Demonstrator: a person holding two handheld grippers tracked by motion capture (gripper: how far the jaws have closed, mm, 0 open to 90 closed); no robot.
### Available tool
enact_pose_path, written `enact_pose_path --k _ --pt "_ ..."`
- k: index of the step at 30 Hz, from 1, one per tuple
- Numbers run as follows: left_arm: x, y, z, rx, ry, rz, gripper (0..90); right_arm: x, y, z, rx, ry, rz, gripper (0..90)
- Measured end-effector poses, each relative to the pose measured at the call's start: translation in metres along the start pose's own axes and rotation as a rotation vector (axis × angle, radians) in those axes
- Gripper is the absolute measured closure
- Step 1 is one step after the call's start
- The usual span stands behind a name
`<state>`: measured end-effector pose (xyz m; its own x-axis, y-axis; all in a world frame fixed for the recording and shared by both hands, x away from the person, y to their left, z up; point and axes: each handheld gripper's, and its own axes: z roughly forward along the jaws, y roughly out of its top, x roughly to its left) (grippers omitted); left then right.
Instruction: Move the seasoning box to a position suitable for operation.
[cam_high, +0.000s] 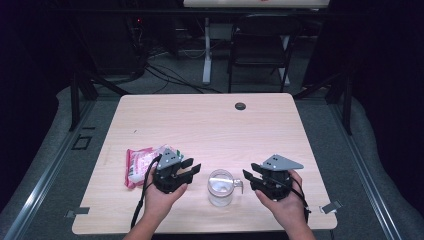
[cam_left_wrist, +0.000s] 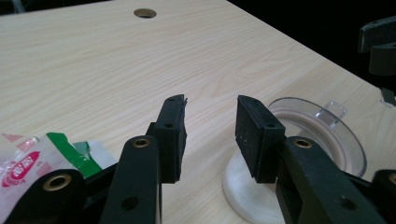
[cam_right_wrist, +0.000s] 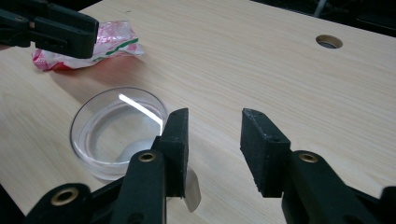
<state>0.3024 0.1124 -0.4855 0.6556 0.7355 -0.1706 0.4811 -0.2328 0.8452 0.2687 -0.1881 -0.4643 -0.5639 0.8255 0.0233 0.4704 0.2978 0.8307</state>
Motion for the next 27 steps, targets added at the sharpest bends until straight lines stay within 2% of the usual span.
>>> enact_pose_path --k 2,5,9,12,13,17,27 --pt "0.0 0.0 0.001 0.007 -0.016 -0.005 65.9 0.0 0.003 0.0 0.017 -0.003 0.03 65.0" --pt "-0.001 -0.003 0.001 0.019 -0.045 0.024 70.3 0.001 0.003 0.001 0.025 0.005 0.052 68.2" --pt "-0.005 -0.011 -0.001 0.034 -0.037 0.069 78.7 0.004 -0.001 0.003 0.04 0.014 0.053 70.3" --pt "-0.006 -0.018 0.0 0.051 -0.028 0.073 83.6 0.008 -0.002 0.004 0.038 0.014 0.053 72.8" --pt "-0.006 -0.019 0.0 0.053 -0.028 0.077 85.1 0.009 -0.001 0.004 0.054 0.012 0.042 73.5" --pt "-0.009 -0.023 0.001 0.069 -0.047 0.086 89.6 0.009 -0.003 0.004 0.047 0.023 0.053 77.8" --pt "-0.015 -0.034 0.007 0.119 -0.075 0.106 90.0 0.008 -0.013 0.017 0.082 0.062 0.065 81.2"
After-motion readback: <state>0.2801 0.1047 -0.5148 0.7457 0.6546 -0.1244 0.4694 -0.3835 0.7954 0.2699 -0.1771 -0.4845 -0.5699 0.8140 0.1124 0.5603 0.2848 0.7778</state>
